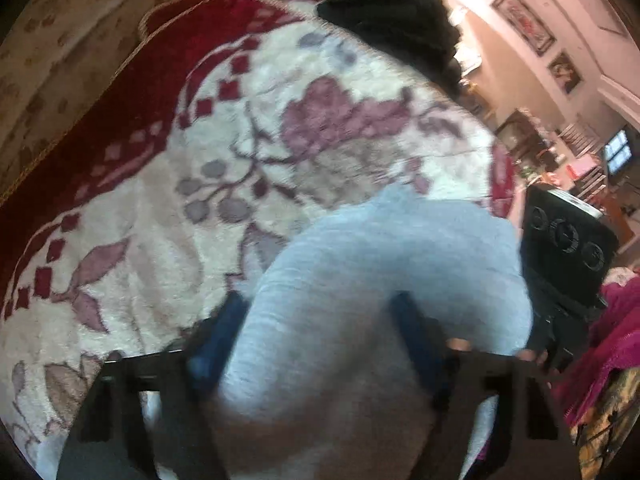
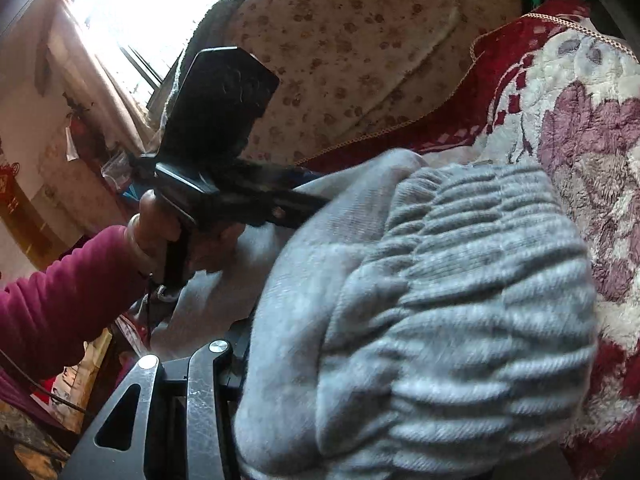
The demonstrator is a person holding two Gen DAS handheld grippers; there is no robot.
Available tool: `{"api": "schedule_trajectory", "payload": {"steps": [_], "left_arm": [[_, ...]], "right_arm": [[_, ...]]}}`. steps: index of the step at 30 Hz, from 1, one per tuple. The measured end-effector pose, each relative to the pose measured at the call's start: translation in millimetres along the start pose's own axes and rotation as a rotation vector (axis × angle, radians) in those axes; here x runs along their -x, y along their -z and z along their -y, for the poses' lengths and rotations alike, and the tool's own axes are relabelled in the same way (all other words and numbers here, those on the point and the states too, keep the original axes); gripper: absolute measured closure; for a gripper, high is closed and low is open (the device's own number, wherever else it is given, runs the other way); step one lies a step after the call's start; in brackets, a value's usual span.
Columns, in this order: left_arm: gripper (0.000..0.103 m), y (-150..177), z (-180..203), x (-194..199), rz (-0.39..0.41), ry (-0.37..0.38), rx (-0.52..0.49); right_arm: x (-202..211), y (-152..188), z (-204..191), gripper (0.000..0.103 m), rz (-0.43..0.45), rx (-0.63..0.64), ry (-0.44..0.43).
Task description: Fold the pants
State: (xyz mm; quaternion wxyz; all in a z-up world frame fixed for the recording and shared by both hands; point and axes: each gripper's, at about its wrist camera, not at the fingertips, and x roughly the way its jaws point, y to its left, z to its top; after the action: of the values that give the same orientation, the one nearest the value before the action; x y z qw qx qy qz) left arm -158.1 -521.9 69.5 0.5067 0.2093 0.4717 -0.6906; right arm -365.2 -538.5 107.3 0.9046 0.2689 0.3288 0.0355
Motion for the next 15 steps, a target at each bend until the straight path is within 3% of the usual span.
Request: {"api": "schedule_trajectory", "payload": {"steps": [6,10,15], "left_arm": [[0.036,0,11,64,0.153,0.020,0.003],[0.036,11,26,132,0.276,-0.068,-0.014],[0.036,52,27,213,0.404,-0.185,0.051]], "right_arm": [[20,-25,-41,0.055,0.057,0.076,-0.030],[27,-51,-91,0.055,0.088,0.186,-0.068],[12,-76,-162,0.055,0.100,0.336,-0.109]]}}
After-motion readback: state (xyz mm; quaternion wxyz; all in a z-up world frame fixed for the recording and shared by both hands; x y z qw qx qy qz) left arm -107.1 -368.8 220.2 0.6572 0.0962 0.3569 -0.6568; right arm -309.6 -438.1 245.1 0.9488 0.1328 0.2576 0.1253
